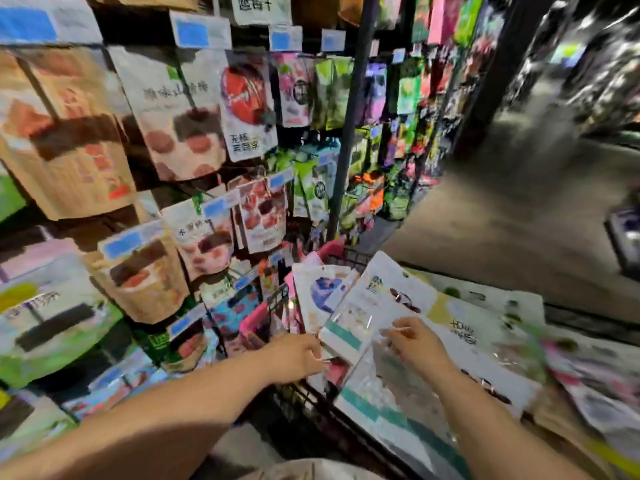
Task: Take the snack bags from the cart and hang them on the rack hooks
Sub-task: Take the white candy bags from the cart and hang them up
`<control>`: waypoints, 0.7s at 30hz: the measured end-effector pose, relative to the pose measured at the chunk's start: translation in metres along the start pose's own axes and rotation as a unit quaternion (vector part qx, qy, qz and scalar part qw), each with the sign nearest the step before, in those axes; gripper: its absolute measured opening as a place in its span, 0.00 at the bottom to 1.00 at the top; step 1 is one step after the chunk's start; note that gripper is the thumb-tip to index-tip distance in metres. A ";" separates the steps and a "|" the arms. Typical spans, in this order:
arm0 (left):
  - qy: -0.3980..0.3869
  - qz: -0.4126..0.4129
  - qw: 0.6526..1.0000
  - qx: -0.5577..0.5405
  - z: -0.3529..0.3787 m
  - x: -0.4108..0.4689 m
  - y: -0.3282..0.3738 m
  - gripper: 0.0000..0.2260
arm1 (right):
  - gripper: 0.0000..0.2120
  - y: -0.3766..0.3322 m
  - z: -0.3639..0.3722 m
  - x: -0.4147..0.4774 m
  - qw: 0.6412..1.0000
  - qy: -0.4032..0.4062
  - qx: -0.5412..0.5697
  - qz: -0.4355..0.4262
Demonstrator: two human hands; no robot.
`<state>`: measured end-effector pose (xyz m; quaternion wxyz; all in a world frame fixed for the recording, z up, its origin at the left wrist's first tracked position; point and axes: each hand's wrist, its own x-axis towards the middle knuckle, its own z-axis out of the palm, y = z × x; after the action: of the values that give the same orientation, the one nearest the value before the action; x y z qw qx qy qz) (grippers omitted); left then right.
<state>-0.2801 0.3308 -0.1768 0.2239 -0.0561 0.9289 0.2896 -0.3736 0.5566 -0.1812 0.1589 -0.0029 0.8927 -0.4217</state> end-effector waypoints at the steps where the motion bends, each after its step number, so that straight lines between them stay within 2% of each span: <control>1: -0.014 -0.004 1.000 0.022 0.006 0.003 -0.001 0.22 | 0.05 0.013 -0.007 -0.004 1.000 0.011 -0.014 0.013; 5: -0.024 0.000 0.995 0.097 0.021 0.015 -0.003 0.18 | 0.05 0.047 -0.024 -0.013 0.996 0.049 -0.078 0.005; 8: -0.046 0.015 0.993 0.106 0.033 0.023 0.007 0.20 | 0.05 0.057 -0.034 -0.022 0.991 0.083 -0.109 0.001; 13: -0.054 0.031 0.991 0.119 0.065 0.035 0.031 0.20 | 0.19 0.081 -0.053 -0.035 0.980 0.136 -0.142 0.036; 16: -0.036 0.024 0.989 0.144 0.077 0.037 0.037 0.29 | 0.26 0.093 -0.064 -0.047 0.968 0.193 -0.144 0.071; 21: 0.005 0.026 0.997 0.069 0.085 0.044 0.030 0.23 | 0.37 0.102 -0.064 -0.064 0.966 0.230 -0.086 0.087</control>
<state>-0.2942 0.4040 -0.2435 0.2149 -0.0182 0.9489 0.2304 -0.3176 0.6793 -0.2023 -0.0152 0.1578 0.9351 -0.3169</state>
